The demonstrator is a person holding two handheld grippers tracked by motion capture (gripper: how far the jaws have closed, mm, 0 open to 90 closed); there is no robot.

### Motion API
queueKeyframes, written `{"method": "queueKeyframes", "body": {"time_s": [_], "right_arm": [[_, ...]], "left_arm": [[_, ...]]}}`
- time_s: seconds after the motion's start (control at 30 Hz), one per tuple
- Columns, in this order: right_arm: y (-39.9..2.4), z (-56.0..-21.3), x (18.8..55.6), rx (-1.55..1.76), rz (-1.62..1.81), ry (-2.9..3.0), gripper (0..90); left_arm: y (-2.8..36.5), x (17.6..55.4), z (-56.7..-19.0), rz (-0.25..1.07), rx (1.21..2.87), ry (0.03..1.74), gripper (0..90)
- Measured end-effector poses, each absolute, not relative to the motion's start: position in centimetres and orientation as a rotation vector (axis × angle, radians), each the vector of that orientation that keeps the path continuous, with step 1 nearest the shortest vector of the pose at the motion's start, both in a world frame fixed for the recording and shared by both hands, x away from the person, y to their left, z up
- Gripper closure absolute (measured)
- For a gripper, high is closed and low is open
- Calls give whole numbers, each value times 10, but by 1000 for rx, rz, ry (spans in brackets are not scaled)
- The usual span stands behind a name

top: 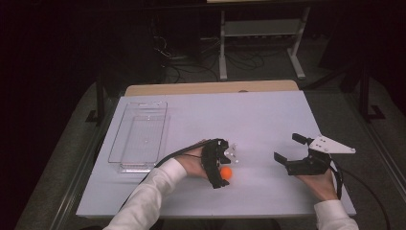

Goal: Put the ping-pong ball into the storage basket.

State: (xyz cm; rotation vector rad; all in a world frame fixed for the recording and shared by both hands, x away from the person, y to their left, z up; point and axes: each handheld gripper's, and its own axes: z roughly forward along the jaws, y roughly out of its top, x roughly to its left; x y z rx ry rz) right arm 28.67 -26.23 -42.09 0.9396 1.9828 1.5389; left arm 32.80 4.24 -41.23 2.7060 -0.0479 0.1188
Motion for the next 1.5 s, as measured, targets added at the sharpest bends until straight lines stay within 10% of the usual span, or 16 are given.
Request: {"method": "queueKeyframes", "body": {"time_s": [1.5], "right_arm": [[-261, -420, 286, 920, 1540, 1974, 0]], "left_arm": [[42, 331, -418, 40, 2719, -77, 505]]}}
